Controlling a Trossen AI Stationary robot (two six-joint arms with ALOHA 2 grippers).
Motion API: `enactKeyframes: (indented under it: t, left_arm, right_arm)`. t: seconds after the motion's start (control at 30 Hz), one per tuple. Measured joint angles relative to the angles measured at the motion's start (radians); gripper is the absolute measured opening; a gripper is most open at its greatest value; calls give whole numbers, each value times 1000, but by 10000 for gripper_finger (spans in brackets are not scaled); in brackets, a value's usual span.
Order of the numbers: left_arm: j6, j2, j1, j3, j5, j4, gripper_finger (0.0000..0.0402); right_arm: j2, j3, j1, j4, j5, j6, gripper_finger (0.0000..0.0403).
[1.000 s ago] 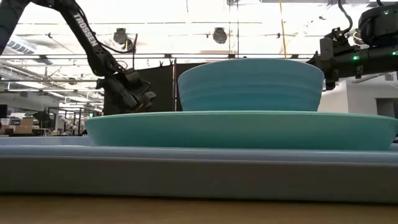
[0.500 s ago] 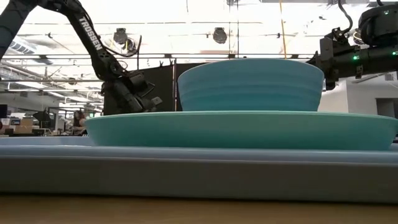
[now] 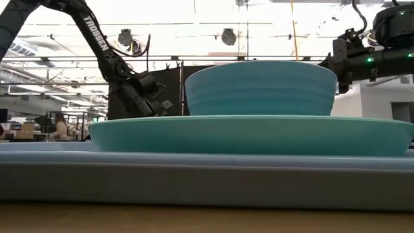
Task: Set up tray
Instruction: Put the yellow napkin on the blue serving tray to the left of the light blue plate
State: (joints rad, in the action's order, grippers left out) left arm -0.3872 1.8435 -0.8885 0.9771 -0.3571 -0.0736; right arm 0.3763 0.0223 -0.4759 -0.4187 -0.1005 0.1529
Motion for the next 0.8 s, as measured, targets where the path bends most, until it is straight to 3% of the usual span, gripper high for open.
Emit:
enactKeyframes:
  t: [0.27,0.57,0.8]
  left_arm:
    - [11,0,2,0,-1,-3,231]
    - [34,30,6,1,-53,-4,106]
    - [76,30,3,1,8,2,10]
  right_arm:
    - [0,0,0,-15,0,0,64]
    - [0,0,0,-22,0,0,64]
    - [0,0,0,-23,0,0,64]
